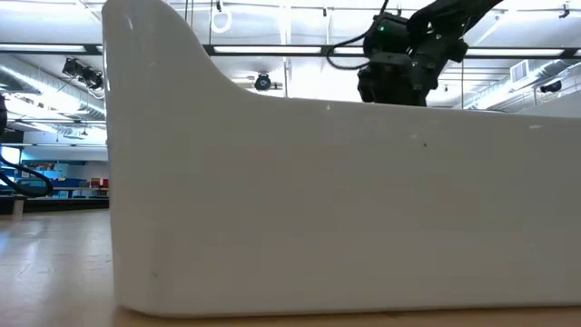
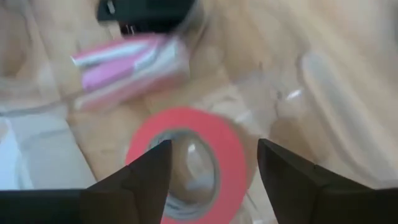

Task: Pick and place Stapler, Stapler remover, tape
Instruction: Put the green tape into the right transparent bin

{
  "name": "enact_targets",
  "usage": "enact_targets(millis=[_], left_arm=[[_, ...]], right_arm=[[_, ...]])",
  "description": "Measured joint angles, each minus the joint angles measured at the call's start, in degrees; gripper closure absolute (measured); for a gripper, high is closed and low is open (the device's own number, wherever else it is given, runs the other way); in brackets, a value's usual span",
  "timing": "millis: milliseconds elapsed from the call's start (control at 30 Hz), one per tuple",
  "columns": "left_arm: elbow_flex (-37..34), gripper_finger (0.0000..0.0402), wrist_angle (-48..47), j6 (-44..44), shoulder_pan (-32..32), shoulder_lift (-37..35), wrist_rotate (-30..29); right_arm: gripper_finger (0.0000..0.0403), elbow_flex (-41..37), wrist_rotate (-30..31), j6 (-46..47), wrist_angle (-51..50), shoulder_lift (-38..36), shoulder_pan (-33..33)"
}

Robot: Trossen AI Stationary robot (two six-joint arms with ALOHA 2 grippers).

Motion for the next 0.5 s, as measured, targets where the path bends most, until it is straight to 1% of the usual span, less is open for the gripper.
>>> enact_targets(millis=[200,267,367,500], left_arm=[[0.0,0.0149,0.0,0.0,0.3,0.0,0.0],[0.0,0.0149,0.1,0.0,0.3,0.0,0.0],[0.0,0.0149,0.1,0.0,0.3,0.0,0.0],[0.0,0.0149,0.1,-0.1,0.3,0.0,0.0]], right_arm=[[0.0186,5.4,0.8,-2.1,0.3,-4.6,-5.3],[0.0191,8.2,2.5,-2.5,-0.7,-4.8,-6.9],[0.0197,13.2,6.0,-2.0,-4.1,-3.1,-9.3],[0.0203,20.3,7.0,-1.3,-9.3,2.2,-13.3]])
